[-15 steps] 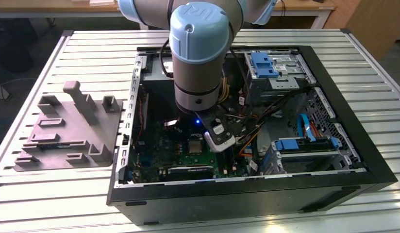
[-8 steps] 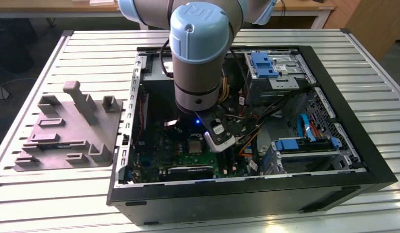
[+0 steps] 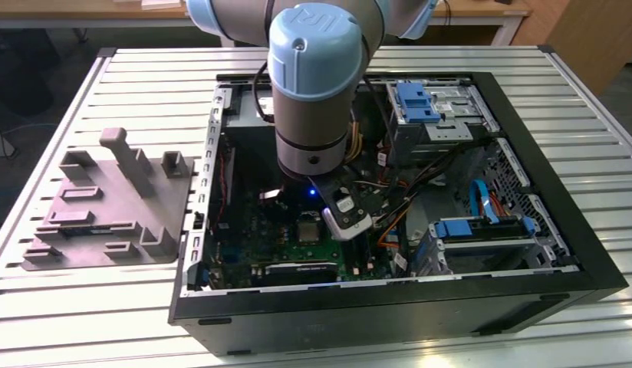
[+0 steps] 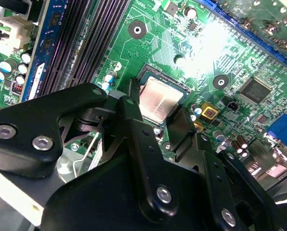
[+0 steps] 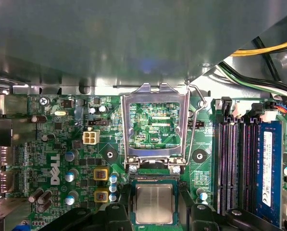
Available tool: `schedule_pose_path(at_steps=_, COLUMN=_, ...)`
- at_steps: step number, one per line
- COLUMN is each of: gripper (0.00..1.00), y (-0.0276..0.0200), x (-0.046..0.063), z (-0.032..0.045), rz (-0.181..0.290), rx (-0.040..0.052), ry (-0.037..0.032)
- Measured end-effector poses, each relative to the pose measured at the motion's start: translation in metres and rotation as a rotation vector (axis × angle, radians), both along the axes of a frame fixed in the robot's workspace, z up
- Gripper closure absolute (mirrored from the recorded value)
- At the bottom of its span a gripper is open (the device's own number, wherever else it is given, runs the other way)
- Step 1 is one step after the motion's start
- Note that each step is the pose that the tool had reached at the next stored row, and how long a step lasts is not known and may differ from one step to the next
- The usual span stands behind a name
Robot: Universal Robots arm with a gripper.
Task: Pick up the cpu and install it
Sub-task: 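Place the cpu into insertion slot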
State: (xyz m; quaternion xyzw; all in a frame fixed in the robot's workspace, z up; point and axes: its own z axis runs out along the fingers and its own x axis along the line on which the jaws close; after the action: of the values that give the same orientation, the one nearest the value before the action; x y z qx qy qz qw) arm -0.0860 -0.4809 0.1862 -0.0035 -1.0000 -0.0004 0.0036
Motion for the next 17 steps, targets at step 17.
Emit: schedule_pose_path(at_steps=17, gripper=0.52, y=0.0, x=0.0, z=-0.0001, rz=-0.015, rx=-0.0002, ry=0.0)
